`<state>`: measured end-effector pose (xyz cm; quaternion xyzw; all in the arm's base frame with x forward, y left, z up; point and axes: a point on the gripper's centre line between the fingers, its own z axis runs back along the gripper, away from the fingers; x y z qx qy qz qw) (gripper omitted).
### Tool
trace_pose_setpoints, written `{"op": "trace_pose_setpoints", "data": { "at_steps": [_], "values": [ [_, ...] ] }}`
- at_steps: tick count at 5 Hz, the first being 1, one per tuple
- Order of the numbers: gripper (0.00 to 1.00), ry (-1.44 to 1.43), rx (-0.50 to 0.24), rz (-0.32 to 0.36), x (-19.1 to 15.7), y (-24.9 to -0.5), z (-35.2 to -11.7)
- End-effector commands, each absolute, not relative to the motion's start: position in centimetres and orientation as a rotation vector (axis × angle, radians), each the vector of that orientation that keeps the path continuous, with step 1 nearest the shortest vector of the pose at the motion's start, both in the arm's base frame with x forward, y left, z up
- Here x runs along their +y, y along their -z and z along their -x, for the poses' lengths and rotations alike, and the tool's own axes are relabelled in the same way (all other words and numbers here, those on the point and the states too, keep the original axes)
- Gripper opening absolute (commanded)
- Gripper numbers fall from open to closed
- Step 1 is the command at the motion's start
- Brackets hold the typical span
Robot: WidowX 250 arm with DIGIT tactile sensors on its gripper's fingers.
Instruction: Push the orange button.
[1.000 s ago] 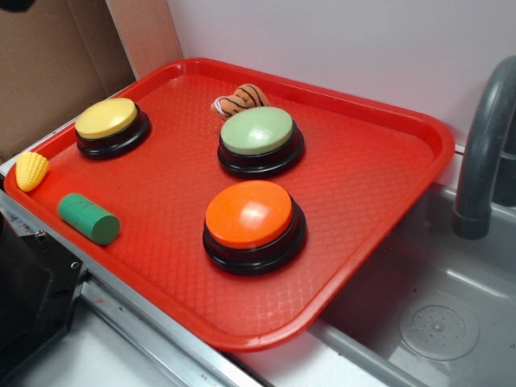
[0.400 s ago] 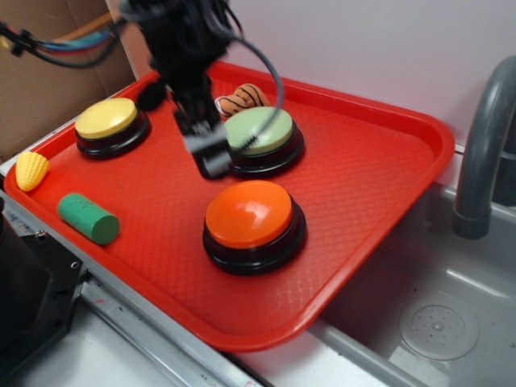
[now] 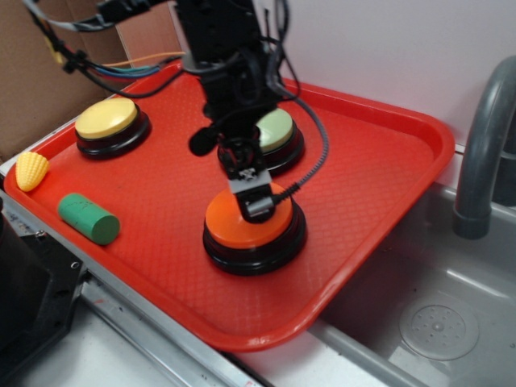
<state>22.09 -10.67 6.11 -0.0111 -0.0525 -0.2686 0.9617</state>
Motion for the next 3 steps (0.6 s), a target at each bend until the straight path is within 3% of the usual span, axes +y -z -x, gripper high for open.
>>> {"op": "trace_pose_setpoints", "data": {
  "at_steps": [1,3],
  "values": [
    [1.0,0.54,0.185,-0.077,-14.68,-6.94,-22.86],
    [1.0,0.419,0.156,-0.117,-14.83,-6.81,-22.36]
  ]
}}
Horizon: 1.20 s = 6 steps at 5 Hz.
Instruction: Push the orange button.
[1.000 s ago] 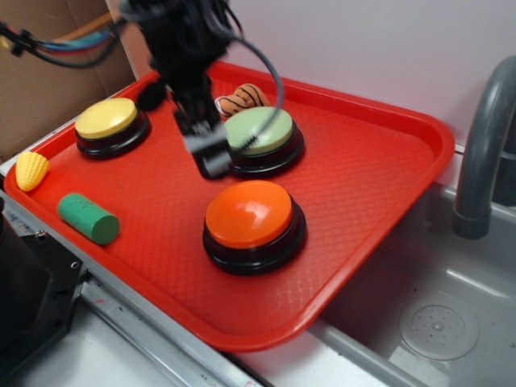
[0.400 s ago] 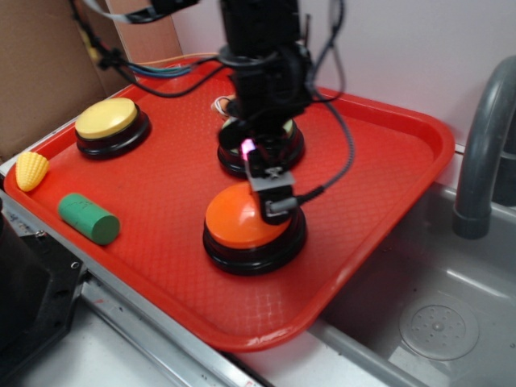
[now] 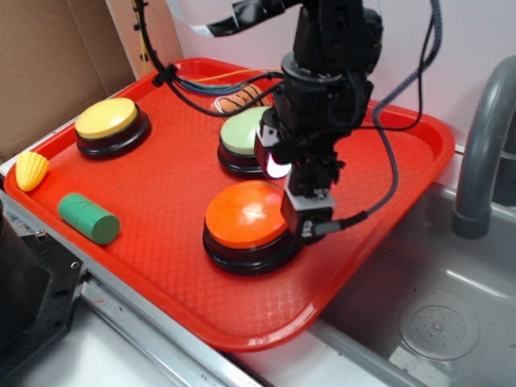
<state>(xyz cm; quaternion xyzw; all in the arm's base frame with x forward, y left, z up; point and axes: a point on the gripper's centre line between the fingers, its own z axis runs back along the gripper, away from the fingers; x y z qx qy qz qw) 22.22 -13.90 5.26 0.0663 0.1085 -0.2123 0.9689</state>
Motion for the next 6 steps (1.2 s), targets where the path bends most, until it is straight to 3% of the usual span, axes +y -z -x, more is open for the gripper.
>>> {"op": "trace_pose_setpoints", "data": {
  "at_steps": [1,2,3,4,6],
  "values": [
    [1.0,0.419,0.156,-0.117,-14.8,-6.8,-22.4],
    [1.0,0.419,0.156,-0.117,-14.8,-6.8,-22.4],
    [1.0,0.37,0.063,-0.082,-12.7,-6.4,-20.0],
    [1.0,0.328,0.081,-0.053,-12.0,-5.9,-19.1],
    [1.0,0.363,0.089,-0.075,-12.2,-6.4,-20.1]
  ]
}}
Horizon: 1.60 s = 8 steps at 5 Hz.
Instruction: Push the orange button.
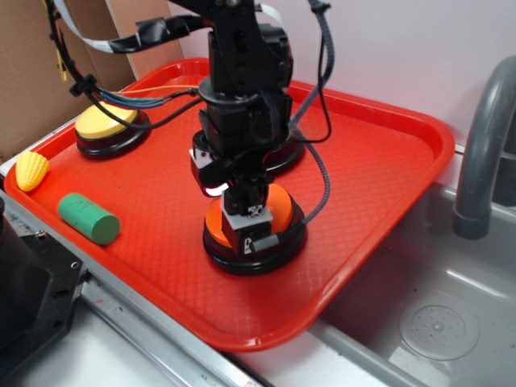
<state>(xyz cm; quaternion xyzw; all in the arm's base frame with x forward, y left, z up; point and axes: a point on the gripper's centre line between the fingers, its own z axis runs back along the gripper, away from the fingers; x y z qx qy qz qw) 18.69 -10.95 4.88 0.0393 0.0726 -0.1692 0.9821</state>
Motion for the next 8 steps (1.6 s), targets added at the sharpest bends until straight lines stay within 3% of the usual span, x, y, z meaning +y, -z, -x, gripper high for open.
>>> {"op": "trace_pose_setpoints", "data": {
  "at_steps": [1,2,3,6,7,8],
  "values": [
    [1.0,0.387,0.072,-0.084,-12.6,-6.6,-20.7],
    [1.0,0.376,0.022,-0.094,-12.2,-8.7,-20.2],
    [1.0,0.369,0.03,-0.08,-11.9,-9.2,-19.9],
    [1.0,0.375,0.038,-0.033,-11.3,-3.5,-20.5],
    [1.0,0.386,0.035,-0.05,-11.4,-4.6,-20.6],
    [1.0,0.396,0.023,-0.088,-11.4,-8.5,-20.8]
  ]
}}
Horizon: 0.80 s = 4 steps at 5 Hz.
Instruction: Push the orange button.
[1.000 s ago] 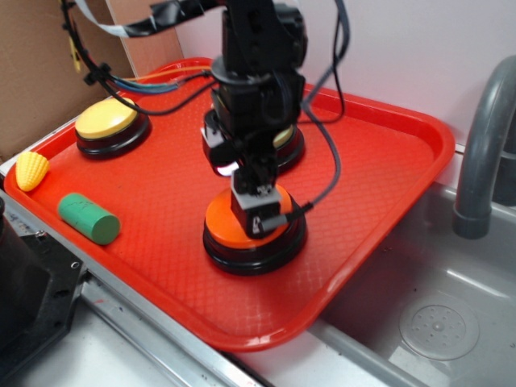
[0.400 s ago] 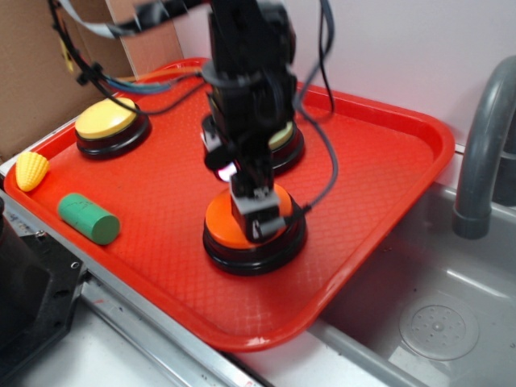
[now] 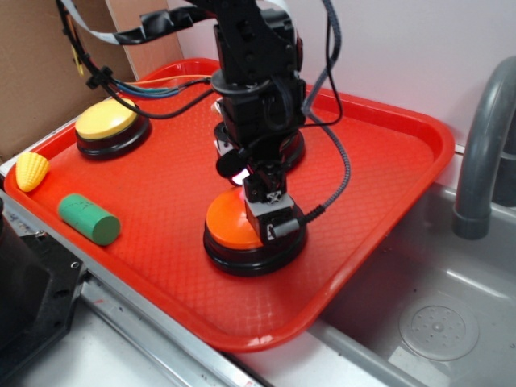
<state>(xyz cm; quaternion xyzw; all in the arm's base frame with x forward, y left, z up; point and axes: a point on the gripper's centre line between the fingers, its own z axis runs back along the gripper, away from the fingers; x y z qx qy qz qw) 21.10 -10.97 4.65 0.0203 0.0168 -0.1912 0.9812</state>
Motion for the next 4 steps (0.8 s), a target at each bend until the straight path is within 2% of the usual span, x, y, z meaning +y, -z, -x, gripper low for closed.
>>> {"op": "trace_pose_setpoints", "data": {
  "at_steps": [1,2,3,4],
  "values": [
    [1.0,0.406,0.022,-0.121,-11.0,-11.7,-20.9],
    [1.0,0.399,0.027,-0.103,-10.7,-12.1,-21.0],
    [1.0,0.389,0.015,-0.116,-10.6,-12.1,-20.9],
    [1.0,0.388,0.005,-0.076,-10.6,-12.9,-20.8]
  ]
}}
